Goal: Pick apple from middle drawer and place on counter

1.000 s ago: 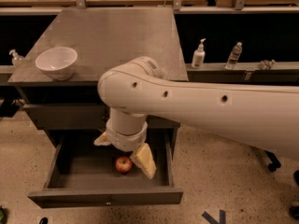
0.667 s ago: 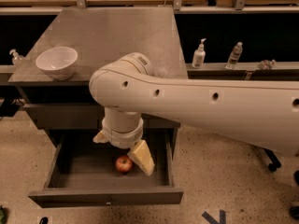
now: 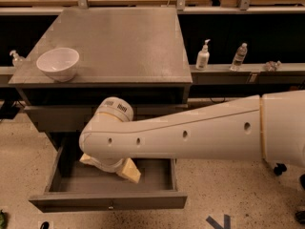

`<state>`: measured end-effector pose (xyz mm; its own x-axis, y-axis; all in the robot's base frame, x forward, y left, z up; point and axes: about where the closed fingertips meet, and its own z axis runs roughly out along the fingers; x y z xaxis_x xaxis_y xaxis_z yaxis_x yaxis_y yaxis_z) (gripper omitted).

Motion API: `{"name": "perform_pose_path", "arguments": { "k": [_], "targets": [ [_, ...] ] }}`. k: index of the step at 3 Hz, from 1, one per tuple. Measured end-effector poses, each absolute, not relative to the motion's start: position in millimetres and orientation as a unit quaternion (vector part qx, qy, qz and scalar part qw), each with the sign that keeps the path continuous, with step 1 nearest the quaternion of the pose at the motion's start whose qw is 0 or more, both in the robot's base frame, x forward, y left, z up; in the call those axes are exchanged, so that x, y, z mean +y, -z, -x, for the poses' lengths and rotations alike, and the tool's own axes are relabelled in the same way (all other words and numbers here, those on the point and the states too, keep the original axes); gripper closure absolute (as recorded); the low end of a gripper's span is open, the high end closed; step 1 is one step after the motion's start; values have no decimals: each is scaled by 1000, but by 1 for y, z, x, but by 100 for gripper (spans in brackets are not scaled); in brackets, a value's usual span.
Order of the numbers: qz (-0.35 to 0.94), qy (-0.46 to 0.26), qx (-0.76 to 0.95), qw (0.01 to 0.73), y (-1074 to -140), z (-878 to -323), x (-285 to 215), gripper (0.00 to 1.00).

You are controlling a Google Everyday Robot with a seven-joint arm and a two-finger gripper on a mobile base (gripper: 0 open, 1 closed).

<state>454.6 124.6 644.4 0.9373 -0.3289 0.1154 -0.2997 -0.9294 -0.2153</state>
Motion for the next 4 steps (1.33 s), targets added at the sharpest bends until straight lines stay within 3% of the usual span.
{"name": "perform_pose_path", "arguments": {
  "k": [1,2,4],
  "targets": [
    [976,101,147,123,-647,-468,135,0],
    [982,79,136,109,-633,-475,144,0],
    [986,51,143,73,-507,-516,160,0]
  ]
}}
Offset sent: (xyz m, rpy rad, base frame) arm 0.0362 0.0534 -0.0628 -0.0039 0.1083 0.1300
